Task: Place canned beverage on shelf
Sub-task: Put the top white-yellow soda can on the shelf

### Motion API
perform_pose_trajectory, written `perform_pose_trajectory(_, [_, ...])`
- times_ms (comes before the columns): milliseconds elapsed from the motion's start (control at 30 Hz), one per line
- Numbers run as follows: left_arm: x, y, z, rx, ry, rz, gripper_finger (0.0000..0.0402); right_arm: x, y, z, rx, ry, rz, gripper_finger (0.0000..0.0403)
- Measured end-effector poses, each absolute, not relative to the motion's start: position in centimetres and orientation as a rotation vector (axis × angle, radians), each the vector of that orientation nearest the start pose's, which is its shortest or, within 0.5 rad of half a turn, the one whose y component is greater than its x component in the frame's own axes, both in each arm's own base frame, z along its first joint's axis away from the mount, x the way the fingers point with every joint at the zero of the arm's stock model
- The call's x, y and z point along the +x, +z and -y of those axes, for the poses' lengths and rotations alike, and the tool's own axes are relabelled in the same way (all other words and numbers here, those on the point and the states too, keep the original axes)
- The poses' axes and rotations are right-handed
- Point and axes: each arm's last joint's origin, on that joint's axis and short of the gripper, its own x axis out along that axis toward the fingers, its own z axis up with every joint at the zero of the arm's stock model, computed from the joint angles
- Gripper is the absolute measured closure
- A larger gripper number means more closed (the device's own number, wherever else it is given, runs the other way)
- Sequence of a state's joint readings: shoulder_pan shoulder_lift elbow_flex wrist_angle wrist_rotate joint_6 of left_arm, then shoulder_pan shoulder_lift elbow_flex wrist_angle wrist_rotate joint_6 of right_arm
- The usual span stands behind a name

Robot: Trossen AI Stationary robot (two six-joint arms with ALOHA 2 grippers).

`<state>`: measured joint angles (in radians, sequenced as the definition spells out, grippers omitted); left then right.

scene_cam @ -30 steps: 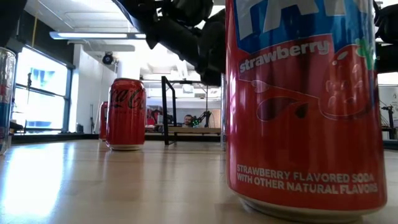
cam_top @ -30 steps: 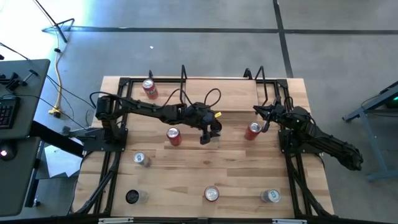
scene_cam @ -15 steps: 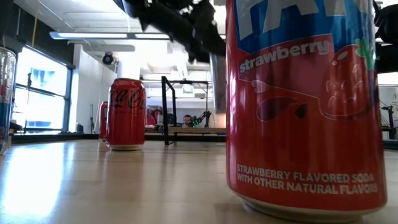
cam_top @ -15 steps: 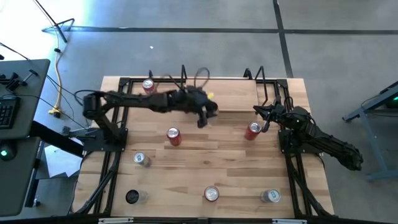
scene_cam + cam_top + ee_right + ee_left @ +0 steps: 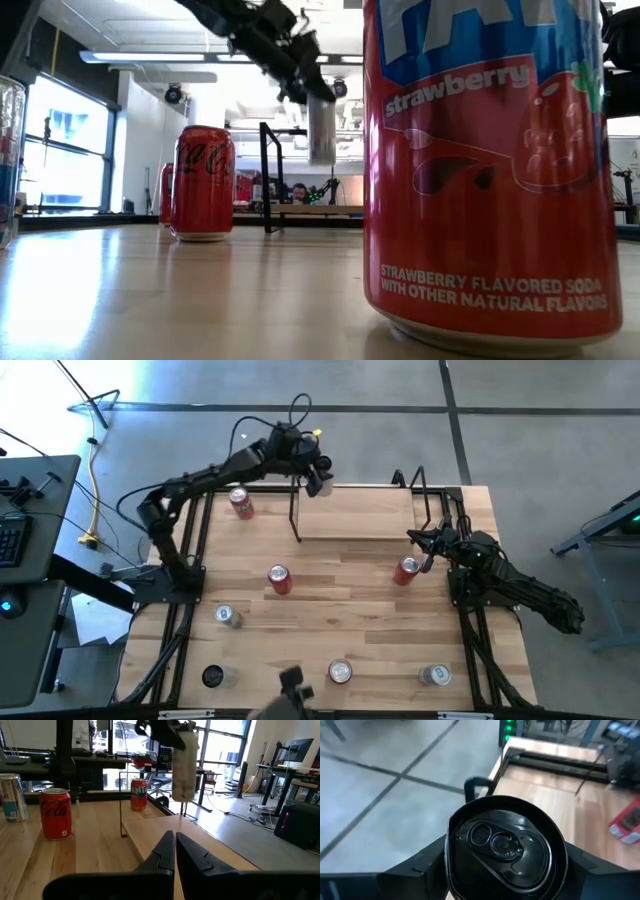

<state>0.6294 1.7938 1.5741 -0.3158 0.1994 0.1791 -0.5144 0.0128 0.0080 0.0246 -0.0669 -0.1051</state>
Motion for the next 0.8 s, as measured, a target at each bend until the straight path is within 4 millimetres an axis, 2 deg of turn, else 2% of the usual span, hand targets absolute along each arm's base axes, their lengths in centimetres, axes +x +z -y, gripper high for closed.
perform_pose_trajectory(133, [34.0,29.3,-25.6,-0.09,0.392,-0.578,0.0165,8.6,16.8,4.7,-0.109,-0.448,-0.005,0.0402])
perform_pose_trajectory(300, [34.6,27.4,-26.1,-0.104,0.392,-0.633,0.0165,8.6,16.8,4.7,-0.109,-0.449,-0.005,0.0402])
perform_pose_trajectory(633, [35.0,26.0,-26.6,-0.051,0.366,-0.671,0.0165,8.6,16.8,4.7,-0.109,-0.448,-0.005,0.0402])
perform_pose_trajectory(800, [34.9,26.1,-26.7,-0.016,0.363,-0.67,0.0165,8.6,16.8,4.7,-0.109,-0.448,-0.004,0.0402])
